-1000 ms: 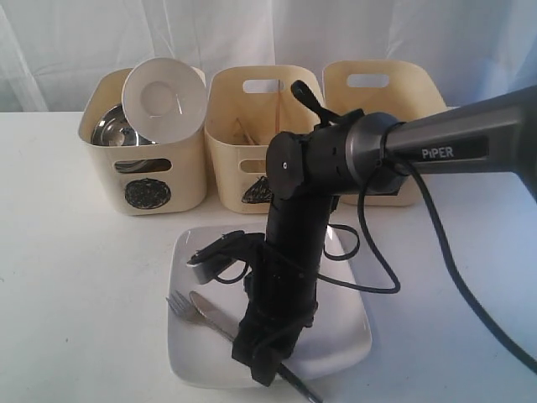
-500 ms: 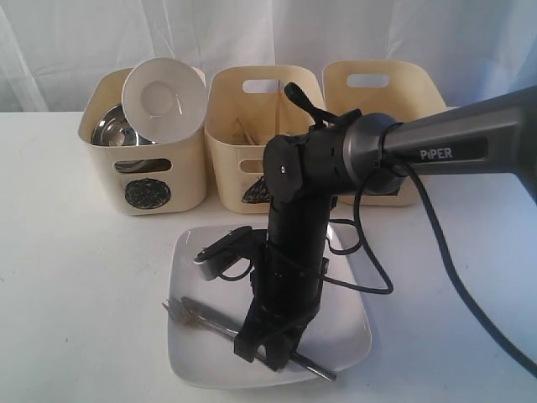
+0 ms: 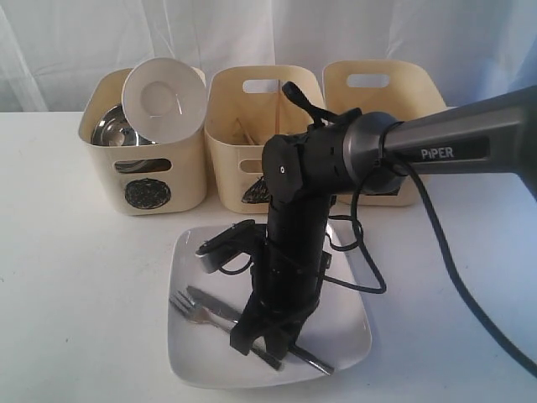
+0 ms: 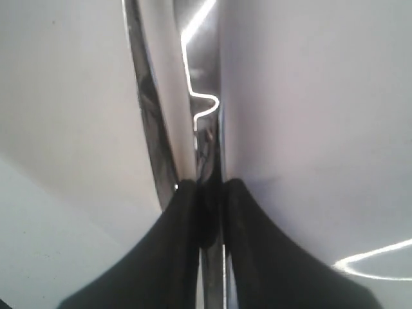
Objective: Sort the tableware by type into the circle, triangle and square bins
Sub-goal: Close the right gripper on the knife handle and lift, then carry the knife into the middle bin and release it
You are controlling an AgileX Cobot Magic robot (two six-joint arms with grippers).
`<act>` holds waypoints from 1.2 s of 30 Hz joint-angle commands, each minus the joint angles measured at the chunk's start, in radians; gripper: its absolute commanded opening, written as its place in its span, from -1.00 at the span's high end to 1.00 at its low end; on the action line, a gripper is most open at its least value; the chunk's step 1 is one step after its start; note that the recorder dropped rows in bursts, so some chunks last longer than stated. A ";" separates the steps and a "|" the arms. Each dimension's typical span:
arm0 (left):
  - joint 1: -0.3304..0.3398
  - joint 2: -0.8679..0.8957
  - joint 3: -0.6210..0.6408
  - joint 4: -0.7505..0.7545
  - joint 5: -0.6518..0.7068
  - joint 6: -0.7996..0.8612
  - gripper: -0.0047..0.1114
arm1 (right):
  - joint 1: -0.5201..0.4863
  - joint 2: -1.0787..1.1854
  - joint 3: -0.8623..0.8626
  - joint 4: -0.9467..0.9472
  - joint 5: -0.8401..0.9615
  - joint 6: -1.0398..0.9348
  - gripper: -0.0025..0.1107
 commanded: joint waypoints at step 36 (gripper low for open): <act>-0.004 -0.005 0.004 -0.003 -0.002 -0.002 0.92 | -0.092 -0.370 0.001 -0.157 -0.479 0.177 0.96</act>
